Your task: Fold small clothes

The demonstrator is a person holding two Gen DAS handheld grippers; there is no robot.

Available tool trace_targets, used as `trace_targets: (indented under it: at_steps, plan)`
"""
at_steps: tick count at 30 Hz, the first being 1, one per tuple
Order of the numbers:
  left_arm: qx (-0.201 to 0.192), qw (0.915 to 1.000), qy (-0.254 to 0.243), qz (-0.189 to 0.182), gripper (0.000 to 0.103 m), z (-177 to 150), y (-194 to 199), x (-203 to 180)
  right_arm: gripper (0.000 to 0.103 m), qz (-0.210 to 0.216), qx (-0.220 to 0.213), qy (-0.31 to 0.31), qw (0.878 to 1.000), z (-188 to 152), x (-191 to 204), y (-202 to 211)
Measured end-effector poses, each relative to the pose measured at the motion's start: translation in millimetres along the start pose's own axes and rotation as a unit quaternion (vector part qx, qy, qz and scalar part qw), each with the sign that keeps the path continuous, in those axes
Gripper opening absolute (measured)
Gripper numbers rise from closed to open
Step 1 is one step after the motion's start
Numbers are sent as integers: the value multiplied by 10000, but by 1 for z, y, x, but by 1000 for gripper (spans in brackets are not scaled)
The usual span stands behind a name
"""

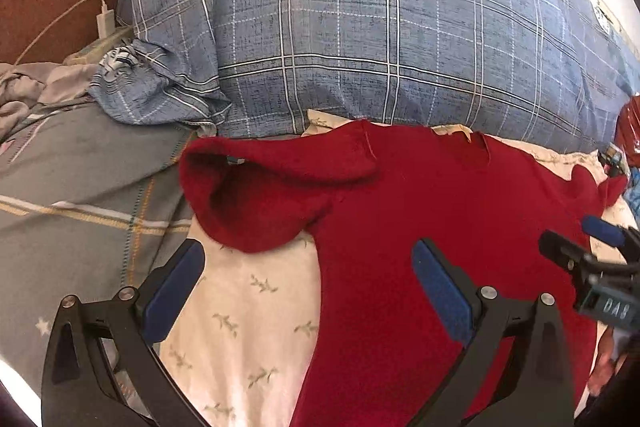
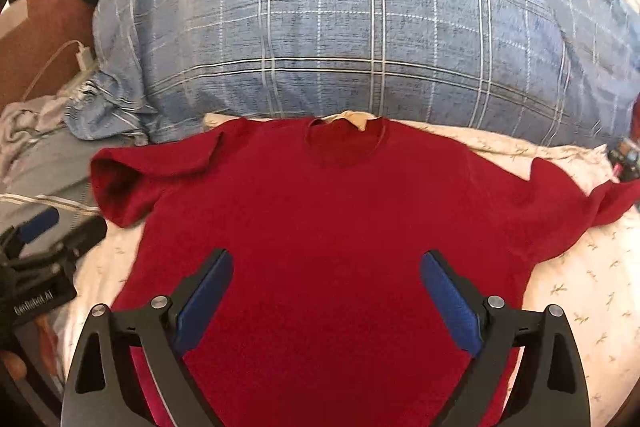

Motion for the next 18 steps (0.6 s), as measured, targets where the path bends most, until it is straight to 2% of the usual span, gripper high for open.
trace_targets:
  at_steps: [6, 12, 18]
  plan:
    - [-45, 10000, 74, -2, 103, 0, -20, 1, 96, 41, 74, -13, 10000, 1, 5, -11]
    - [148, 9998, -93, 95, 103, -6, -42, 0, 96, -22, 118, -22, 9999, 4, 9, -20]
    - [101, 9999, -123, 63, 103, -5, -40, 2, 96, 6, 229, -38, 9997, 4, 13, -30]
Point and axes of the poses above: each gripper's, at about its wrist camera, not at the fingertips, and y roughly against the way its jaws point, x to its left, z to its top, the point moved 6 cm from there along -y, roughly the way its jaws point, and after that the axes turned 3 degrees about -y, right-handed, at the moved point
